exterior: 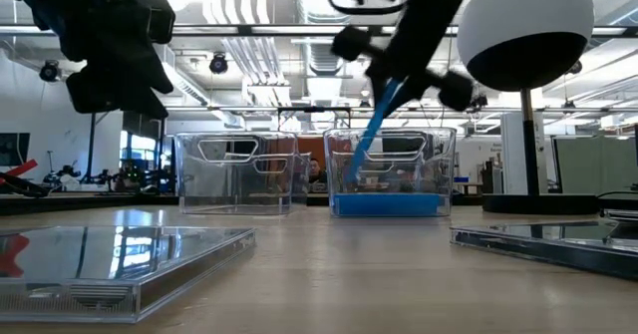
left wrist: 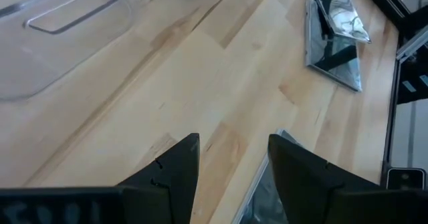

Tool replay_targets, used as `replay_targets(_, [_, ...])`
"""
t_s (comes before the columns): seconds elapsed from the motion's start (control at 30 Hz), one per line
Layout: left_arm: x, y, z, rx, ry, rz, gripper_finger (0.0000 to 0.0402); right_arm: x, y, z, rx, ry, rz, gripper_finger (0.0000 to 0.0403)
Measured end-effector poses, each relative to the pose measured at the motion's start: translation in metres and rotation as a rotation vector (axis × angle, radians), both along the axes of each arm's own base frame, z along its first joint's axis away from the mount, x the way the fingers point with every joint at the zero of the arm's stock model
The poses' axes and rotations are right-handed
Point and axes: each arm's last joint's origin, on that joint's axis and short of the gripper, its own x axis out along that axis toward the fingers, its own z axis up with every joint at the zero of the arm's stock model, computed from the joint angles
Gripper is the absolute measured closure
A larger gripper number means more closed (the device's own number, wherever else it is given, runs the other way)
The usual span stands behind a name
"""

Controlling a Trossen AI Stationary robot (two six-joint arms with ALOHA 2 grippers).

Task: Pick & place jewel cases by type
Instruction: Put the blue cd case into the right transparent bin, then put the black cd case into the left transparent bin

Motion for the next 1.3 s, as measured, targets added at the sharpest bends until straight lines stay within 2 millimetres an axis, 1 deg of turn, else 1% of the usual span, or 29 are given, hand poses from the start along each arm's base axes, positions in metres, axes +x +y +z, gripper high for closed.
replay_targets(0.13, [0.000, 0.000, 0.000, 0.002, 0.001, -0.002, 0.0241, 0.018, -0.010, -0.010, 0.049, 0.003, 0.101, 0.0341])
replay_targets(0.23, [0.000, 0.000, -0.001, 0.006, 0.004, -0.008, 0.0241, 0.025, -0.011, -0.018, 0.096, 0.036, 0.180, 0.0324])
replay_targets(0.37, [0.000, 0.000, -0.001, 0.005, 0.005, -0.011, 0.0241, 0.023, -0.009, -0.022, 0.156, 0.102, 0.256, 0.0288])
replay_targets(0.47, [-0.001, 0.000, -0.002, 0.006, 0.008, -0.010, 0.0241, 0.016, -0.005, -0.022, 0.176, 0.201, 0.302, 0.0253])
replay_targets(0.53, [-0.001, 0.000, -0.004, 0.008, 0.015, -0.010, 0.0241, 0.008, -0.001, -0.017, 0.172, 0.257, 0.318, 0.0226])
replay_targets(0.67, [-0.003, 0.001, -0.007, 0.013, 0.024, -0.010, 0.0241, -0.009, 0.007, 0.000, 0.148, 0.412, 0.344, 0.0178])
replay_targets(0.8, [-0.003, 0.001, -0.009, 0.015, 0.028, -0.011, 0.0241, -0.024, 0.014, 0.025, 0.055, 0.578, 0.412, 0.0146])
replay_targets(0.87, [-0.003, 0.001, -0.010, 0.014, 0.029, -0.012, 0.0241, -0.029, 0.021, 0.037, 0.019, 0.627, 0.485, 0.0138])
replay_targets(0.97, [-0.003, 0.000, -0.010, -0.004, 0.035, -0.037, 0.0241, -0.027, 0.035, 0.045, -0.016, 0.694, 0.693, 0.0134])
replay_targets(1.03, [-0.004, -0.001, -0.011, -0.027, 0.048, -0.086, 0.0241, -0.024, 0.046, 0.049, 0.000, 0.683, 0.839, 0.0136])
replay_targets(1.13, [-0.005, -0.005, -0.013, -0.101, 0.091, -0.165, 0.0241, -0.018, 0.062, 0.050, 0.120, 0.577, 1.019, 0.0143])
replay_targets(1.23, [-0.007, -0.009, -0.016, -0.204, 0.152, -0.195, 0.0241, -0.010, 0.074, 0.042, 0.270, 0.460, 1.137, 0.0151])
replay_targets(1.3, [-0.007, -0.014, -0.019, -0.268, 0.190, -0.207, 0.0241, -0.004, 0.081, 0.032, 0.319, 0.395, 1.171, 0.0156])
